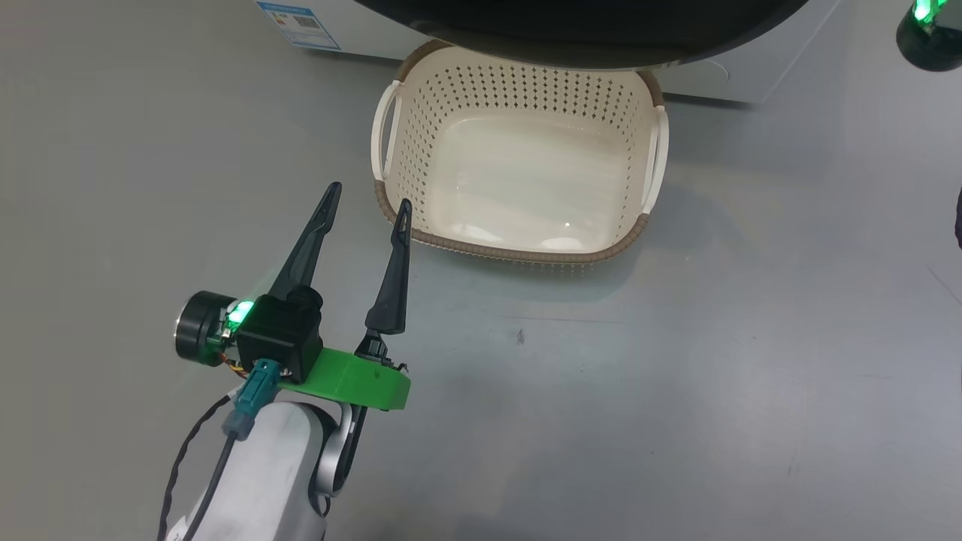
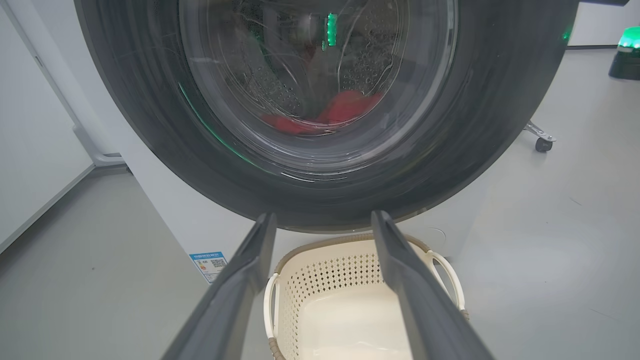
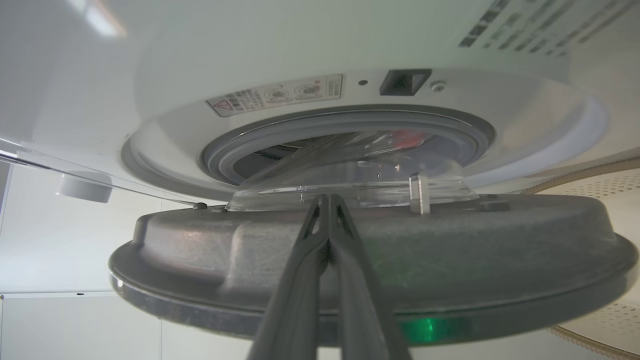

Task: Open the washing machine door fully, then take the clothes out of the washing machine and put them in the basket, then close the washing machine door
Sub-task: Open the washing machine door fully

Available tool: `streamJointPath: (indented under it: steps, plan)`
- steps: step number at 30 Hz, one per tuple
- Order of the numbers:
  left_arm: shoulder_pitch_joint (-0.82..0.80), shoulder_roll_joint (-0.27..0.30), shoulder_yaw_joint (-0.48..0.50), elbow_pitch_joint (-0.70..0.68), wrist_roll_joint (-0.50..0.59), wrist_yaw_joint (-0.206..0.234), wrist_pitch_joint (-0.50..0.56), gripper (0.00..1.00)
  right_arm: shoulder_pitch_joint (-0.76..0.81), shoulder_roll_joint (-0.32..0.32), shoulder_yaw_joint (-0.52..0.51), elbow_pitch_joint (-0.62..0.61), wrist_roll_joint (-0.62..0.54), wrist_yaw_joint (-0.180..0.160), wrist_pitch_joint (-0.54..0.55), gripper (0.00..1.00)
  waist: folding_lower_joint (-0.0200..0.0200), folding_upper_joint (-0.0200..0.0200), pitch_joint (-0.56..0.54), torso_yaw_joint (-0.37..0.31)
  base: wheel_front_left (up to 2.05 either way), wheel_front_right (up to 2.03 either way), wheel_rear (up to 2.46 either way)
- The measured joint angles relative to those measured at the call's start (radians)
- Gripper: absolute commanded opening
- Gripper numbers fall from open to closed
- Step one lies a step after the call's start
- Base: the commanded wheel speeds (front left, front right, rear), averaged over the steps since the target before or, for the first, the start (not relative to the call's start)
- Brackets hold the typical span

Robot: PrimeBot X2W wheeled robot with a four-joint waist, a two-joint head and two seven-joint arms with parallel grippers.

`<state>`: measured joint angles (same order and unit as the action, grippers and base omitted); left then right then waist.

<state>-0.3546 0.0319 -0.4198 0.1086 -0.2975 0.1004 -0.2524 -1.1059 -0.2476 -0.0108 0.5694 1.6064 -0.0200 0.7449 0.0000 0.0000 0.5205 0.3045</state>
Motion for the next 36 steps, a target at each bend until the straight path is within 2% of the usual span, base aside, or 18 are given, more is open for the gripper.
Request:
streamJointPath:
  steps: [16,27,36]
  plan:
    - [0.019,0.000,0.007,0.040,0.000,0.000,0.000,1.00,0.154,0.056,0.022,0.002,0.037,0.070,0.064,0.00,0.0000,0.0000,-0.089,-0.027,0.00,0.00,0.00]
    - [0.076,0.001,0.000,0.083,0.020,0.000,0.000,1.00,0.263,0.104,0.049,0.004,0.054,0.090,0.097,0.00,0.0000,0.0000,-0.167,-0.038,0.00,0.00,0.00]
    - [0.112,0.002,-0.021,0.117,0.036,-0.018,0.000,1.00,0.366,0.143,0.072,-0.007,0.080,0.103,0.131,0.00,0.0000,0.0000,-0.231,-0.042,0.00,0.00,0.00]
